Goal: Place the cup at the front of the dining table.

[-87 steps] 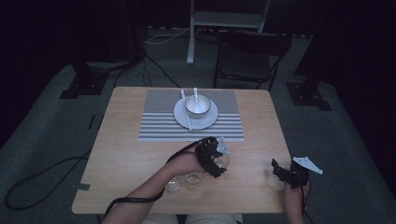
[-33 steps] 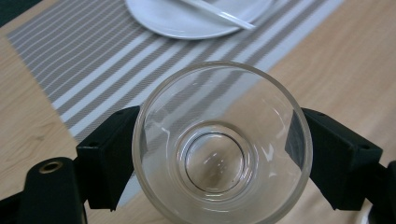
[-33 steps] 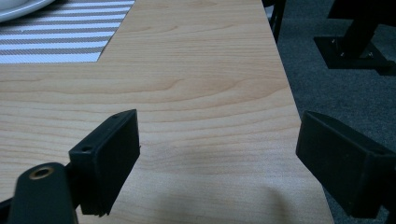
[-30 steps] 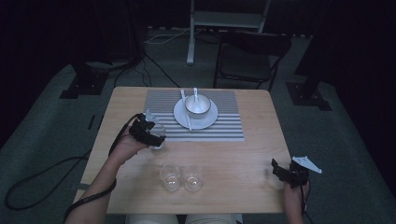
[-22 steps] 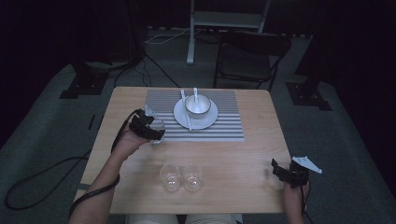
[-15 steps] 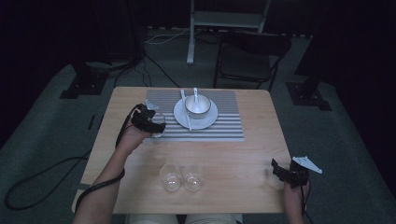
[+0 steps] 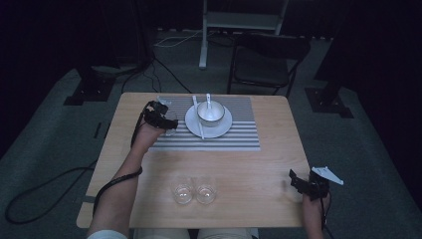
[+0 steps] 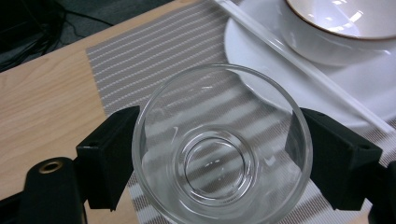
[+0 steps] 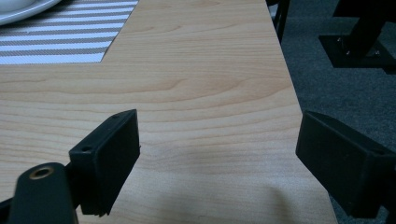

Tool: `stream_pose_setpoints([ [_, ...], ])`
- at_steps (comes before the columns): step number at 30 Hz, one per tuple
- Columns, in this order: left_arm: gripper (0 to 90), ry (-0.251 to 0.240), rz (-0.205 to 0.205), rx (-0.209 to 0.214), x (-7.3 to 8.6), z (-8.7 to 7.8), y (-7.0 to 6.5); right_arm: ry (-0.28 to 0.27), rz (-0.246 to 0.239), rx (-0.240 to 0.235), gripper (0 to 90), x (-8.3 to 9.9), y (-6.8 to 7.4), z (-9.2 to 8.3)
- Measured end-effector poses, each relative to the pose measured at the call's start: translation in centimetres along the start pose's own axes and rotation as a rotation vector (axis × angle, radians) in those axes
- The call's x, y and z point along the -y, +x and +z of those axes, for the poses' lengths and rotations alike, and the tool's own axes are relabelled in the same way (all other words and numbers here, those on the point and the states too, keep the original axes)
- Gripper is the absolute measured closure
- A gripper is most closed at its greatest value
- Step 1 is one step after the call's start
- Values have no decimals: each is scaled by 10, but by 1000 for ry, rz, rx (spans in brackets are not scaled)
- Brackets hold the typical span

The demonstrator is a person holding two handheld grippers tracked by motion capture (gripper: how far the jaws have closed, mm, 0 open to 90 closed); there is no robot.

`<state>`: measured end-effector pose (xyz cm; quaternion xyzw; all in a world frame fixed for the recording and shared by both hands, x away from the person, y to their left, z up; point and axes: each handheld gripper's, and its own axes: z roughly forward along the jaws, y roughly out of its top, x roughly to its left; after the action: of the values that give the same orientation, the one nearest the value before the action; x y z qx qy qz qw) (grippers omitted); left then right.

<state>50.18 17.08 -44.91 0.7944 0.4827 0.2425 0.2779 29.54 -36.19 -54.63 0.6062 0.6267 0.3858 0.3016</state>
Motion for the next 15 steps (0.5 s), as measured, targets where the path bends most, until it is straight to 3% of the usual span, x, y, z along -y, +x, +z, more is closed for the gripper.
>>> stream_pose_setpoints([
  [4, 186, -8, -51, -2, -2, 8, 8, 2, -1, 1, 131, 0, 0, 0],
  [15, 186, 6, -79, -29, 0, 30, 9, 3, -3, 6, 131, 0, 1, 0],
])
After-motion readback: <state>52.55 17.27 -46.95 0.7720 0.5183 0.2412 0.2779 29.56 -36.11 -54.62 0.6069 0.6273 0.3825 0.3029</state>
